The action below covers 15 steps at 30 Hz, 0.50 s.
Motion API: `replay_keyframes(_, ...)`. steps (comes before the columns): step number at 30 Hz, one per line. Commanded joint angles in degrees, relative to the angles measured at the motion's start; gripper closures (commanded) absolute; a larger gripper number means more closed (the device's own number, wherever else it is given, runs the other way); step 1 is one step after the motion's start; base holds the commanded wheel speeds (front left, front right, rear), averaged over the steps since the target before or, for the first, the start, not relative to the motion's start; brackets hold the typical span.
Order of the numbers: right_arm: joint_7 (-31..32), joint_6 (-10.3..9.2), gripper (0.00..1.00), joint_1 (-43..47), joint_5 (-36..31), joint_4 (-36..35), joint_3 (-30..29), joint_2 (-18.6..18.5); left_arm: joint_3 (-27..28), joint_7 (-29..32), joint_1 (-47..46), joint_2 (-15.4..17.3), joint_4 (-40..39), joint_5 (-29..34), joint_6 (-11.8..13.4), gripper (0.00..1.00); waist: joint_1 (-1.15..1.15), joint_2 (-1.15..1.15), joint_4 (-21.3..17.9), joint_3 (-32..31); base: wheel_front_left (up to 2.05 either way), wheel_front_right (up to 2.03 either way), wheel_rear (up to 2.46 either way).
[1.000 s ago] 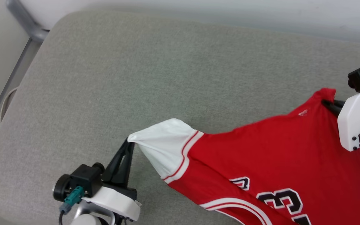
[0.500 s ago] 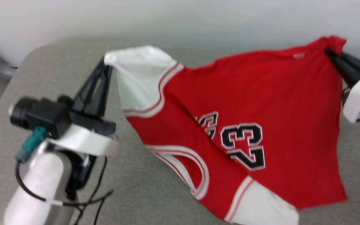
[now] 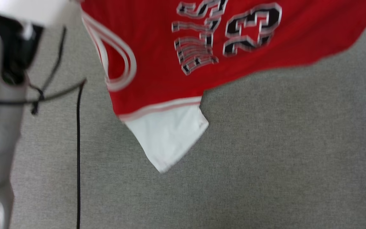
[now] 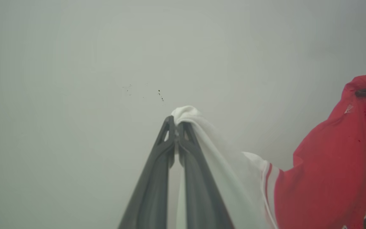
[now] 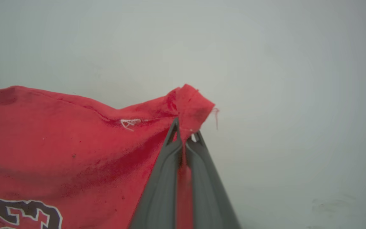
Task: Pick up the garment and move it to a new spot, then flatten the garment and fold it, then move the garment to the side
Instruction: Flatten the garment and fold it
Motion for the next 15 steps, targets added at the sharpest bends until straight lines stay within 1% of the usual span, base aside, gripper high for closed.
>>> replay_keyframes(1, -0.1, -0.08, 1.0, -2.6, -0.7, 0.4, -0.2, 0.6, 0.0, 0.2, -2.7, 0.5, 0.9, 0.5, -0.3, 1.0, 0.0, 0.0, -0.9, 3.1, 0.0, 0.0, 0.0)
replay_keyframes(7, -0.6, -0.08, 1.0, -16.9, -4.4, 5.9, 0.6, 2.5, -1.4, 1.7, -20.1, 0.9, 9.6, 0.8, -2.1, 1.0, 0.0, 0.0, -2.0, 8.6, 0.0, 0.0, 0.0)
replay_keyframes(15, -5.0, -0.08, 1.0, -34.9, -9.0, 16.4, 1.6, 4.6, -4.0, -1.0, -40.5, 0.8, 22.6, 1.0, -2.8, 1.0, 0.0, 0.0, -3.0, 13.0, 0.0, 0.0, 0.0)
